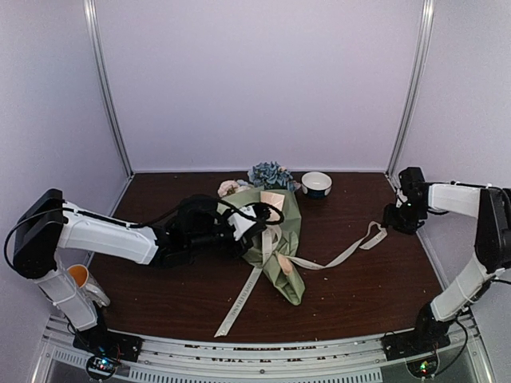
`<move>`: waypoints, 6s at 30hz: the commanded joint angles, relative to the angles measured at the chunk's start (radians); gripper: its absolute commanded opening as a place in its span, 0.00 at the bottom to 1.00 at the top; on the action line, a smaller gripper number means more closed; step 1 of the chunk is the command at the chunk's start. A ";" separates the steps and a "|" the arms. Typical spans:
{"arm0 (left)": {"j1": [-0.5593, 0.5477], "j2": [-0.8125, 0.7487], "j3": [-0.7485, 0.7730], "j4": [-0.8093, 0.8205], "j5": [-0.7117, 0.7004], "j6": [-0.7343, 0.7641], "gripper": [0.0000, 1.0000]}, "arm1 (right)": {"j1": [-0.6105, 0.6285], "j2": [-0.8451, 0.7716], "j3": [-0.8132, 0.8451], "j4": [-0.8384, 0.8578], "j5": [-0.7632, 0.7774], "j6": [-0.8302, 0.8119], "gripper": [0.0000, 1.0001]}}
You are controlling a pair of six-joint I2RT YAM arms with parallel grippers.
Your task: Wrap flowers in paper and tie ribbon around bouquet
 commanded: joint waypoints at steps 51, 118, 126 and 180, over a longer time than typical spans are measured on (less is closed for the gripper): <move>-0.157 -0.196 -0.406 0.479 -0.141 -0.031 0.00 | 0.989 0.675 1.238 0.200 -0.470 0.362 0.02; -0.031 -0.181 -0.247 0.247 -0.054 -0.207 0.00 | 0.819 0.193 0.238 0.479 -0.702 -0.184 0.31; -0.031 -0.173 -0.240 0.236 -0.037 -0.224 0.00 | 0.821 0.206 0.238 0.498 -0.708 -0.145 0.10; 0.341 0.011 -0.014 -0.658 -0.147 -1.005 0.83 | 0.793 0.224 0.243 0.436 -0.677 -0.164 0.00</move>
